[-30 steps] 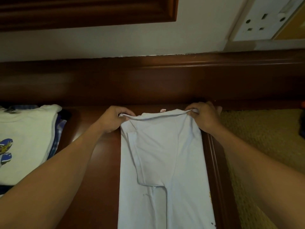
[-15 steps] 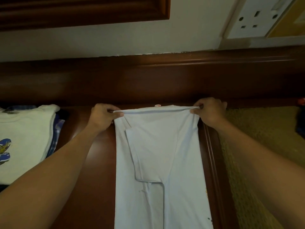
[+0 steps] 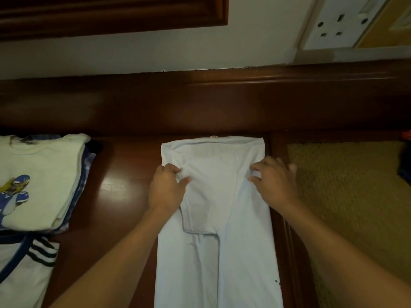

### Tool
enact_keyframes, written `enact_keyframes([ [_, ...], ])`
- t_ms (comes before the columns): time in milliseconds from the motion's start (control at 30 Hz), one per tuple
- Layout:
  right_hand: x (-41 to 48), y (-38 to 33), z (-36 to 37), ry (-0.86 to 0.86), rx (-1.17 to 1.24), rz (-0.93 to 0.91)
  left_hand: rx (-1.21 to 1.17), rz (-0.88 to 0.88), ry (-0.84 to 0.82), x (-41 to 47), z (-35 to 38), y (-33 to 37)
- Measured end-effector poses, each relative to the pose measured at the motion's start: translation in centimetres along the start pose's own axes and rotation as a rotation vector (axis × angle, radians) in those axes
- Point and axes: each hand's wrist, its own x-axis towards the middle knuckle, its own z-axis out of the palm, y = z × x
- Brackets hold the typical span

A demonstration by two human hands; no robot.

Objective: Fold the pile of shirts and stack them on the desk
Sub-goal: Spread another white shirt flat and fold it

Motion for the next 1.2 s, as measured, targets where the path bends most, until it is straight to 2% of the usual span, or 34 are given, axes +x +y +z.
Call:
enact_keyframes([
  [133, 0.2, 0.2, 0.1, -0.009, -0.138, -0.045, -0.100, 0.044, 0.103, 0.4, -0.4, -0.3],
  [233, -0.7, 0.5, -0.9, 0.023, -0.093, -0.041, -0.010, 0.134, 0.136, -1.0, -0.4, -0.6],
  [300, -3.0, 0.6, -1.5, 0.057, 0.000, -0.104, 0.064, 0.254, 0.171, -3.9, -0.1, -0.8],
  [367, -6.4, 0.5, -1.4, 0.059, 0.066, -0.174, 0.142, 0.449, 0.157, -7.7, 0.5, -1.7],
  [433, -10.1, 0.3, -0.8, 0.052, 0.101, -0.237, 0.283, 0.648, 0.083, -11.5, 1.2, -3.1],
  [500, -14.1, -0.4, 0.0, 0.033, 0.120, -0.284, 0.414, 0.716, 0.011, -14.4, 1.9, -4.9],
  [667, -22.0, -3.2, 1.9, -0.080, 0.049, -0.277, 0.325, 0.581, 0.004, -18.6, 1.2, -7.6],
  [767, -25.1, -4.5, 1.5, -0.047, 0.084, -0.174, 0.214, 0.569, 0.018, -22.4, -0.1, -8.9],
  [867, -29.4, -5.5, 0.4, 0.017, 0.210, -0.045, 0.094, 0.521, -0.045, -27.3, -1.0, -10.9],
  [967, -34.5, -6.1, 0.7, 0.046, 0.253, 0.039, 0.137, 0.570, -0.117, -31.9, -1.1, -13.0],
  [1067, -39.1, -7.3, 1.9, -0.041, 0.323, 0.084, 0.162, 0.580, -0.165, -34.8, -0.8, -14.7],
  [1133, -41.1, -9.0, 2.5, -0.132, 0.420, 0.157, 0.082, 0.478, -0.103, -36.0, -0.6, -15.5],
  [1200, -42.1, -10.9, 3.2, -0.164, 0.497, 0.222, -0.099, 0.264, 0.011, -37.4, -1.2, -15.6],
])
